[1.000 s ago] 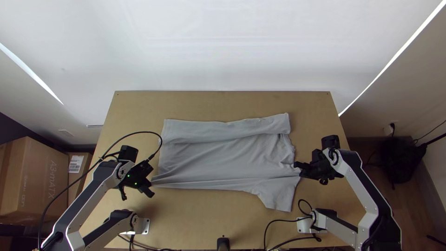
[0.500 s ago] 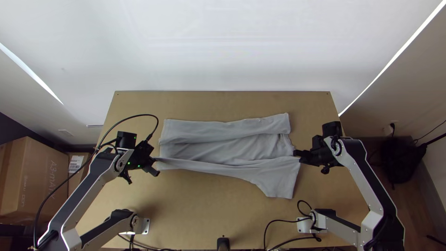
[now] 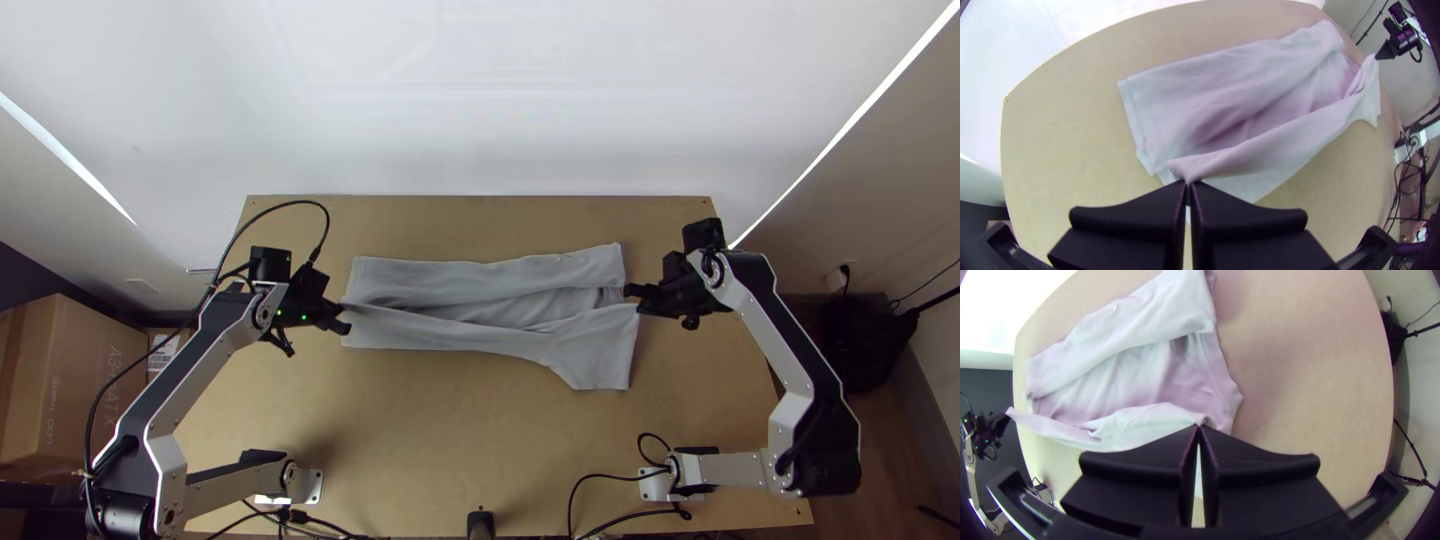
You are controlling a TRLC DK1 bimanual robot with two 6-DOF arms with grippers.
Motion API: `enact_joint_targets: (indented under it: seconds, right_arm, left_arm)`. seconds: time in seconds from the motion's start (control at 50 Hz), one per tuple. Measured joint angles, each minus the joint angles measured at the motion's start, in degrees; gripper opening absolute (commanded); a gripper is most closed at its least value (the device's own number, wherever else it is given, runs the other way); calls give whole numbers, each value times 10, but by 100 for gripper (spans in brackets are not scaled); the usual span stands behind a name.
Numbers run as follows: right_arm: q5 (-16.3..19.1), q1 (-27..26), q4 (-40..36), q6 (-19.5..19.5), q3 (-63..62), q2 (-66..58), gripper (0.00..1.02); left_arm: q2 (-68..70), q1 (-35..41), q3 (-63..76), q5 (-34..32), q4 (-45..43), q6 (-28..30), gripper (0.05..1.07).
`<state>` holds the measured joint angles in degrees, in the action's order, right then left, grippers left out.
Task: Fold the t-shirt
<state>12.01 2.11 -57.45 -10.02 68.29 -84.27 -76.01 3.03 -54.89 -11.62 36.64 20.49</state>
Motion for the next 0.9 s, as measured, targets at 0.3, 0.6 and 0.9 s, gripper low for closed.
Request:
enact_joint_targets:
  seconds: [0.3, 0.6, 0.9]
  right_arm:
    - [0, 0, 2, 0, 100, -85, 2]
    - [-5, 0, 3, -2, 190, -159, 2]
    - [-6, 0, 4, -13, 304, -261, 2]
  left_arm:
    - [-73, -30, -68, -13, -12, -6, 8]
    - [-145, -44, -118, -13, -27, -6, 8]
    - [-240, -48, -186, -15, -51, -13, 8]
